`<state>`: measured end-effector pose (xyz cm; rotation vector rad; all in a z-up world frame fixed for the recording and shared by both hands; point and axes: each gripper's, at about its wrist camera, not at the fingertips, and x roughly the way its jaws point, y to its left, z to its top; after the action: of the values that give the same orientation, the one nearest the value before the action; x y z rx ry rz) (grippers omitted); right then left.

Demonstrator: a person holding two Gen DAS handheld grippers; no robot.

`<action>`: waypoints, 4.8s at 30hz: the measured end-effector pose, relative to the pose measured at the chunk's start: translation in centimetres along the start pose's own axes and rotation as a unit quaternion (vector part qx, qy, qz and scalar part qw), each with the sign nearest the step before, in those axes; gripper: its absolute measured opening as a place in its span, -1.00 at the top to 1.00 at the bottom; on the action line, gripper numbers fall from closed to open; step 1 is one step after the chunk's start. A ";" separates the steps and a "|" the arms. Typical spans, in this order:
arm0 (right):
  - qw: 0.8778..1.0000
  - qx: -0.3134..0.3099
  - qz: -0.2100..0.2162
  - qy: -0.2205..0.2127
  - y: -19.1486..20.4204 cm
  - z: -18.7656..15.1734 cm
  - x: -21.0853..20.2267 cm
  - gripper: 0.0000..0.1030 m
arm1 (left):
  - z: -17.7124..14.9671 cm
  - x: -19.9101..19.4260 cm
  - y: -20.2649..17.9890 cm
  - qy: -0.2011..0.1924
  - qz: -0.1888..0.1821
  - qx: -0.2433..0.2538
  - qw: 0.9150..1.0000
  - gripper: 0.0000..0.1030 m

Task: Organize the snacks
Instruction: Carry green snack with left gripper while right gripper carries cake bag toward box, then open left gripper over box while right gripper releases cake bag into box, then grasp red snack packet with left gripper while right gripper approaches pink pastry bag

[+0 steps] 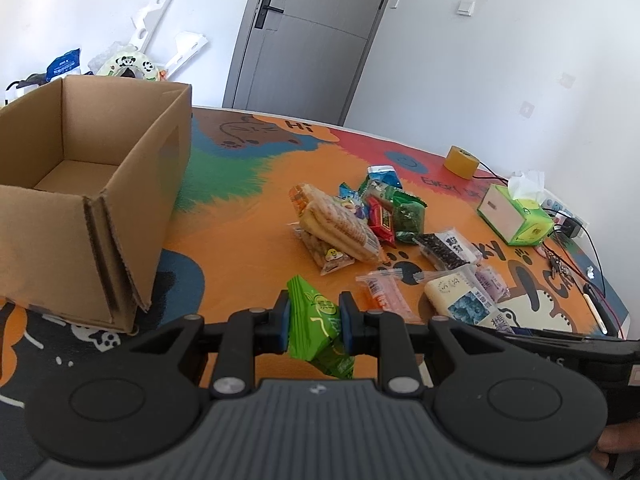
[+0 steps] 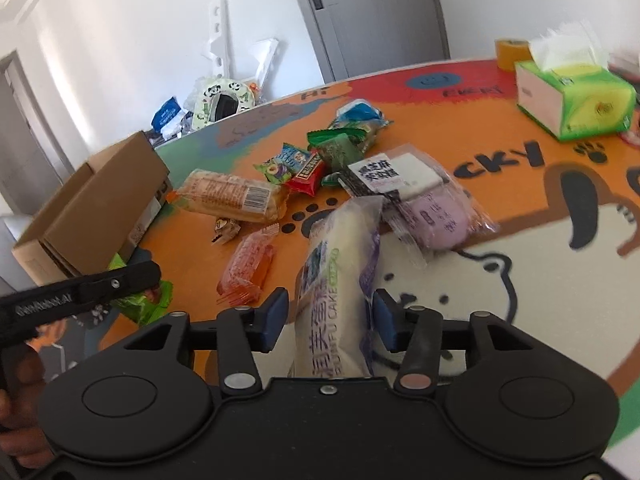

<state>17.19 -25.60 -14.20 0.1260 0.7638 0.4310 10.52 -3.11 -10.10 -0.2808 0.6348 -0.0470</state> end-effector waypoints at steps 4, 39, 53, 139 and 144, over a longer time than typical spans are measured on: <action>1.000 0.010 0.019 0.002 -0.2 0.6 -0.1 0.46 | 0.4 -0.2 0.1 -0.007 0.000 0.000 1.000 0.55; 0.992 -0.004 0.082 -0.091 5.2 5.2 -3.7 0.49 | 5.7 -7.6 2.5 -0.125 0.023 -0.013 0.992 0.55; 0.989 -0.016 0.112 -0.091 8.5 6.7 -1.9 0.49 | 7.1 -8.1 5.6 -0.141 0.050 -0.027 0.988 0.55; 0.990 0.066 0.004 -0.127 -1.8 4.5 -5.2 -1.00 | 5.9 -4.2 -4.0 -0.097 0.024 0.027 0.995 -0.73; 0.990 0.075 0.000 -0.124 -3.3 4.0 -5.5 -0.99 | 5.7 -3.2 -5.0 -0.090 0.019 0.028 0.995 -0.73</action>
<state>17.53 -30.75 -8.71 0.3136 0.5510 0.3497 11.52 -6.15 -2.53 -0.2151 0.4585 -0.0030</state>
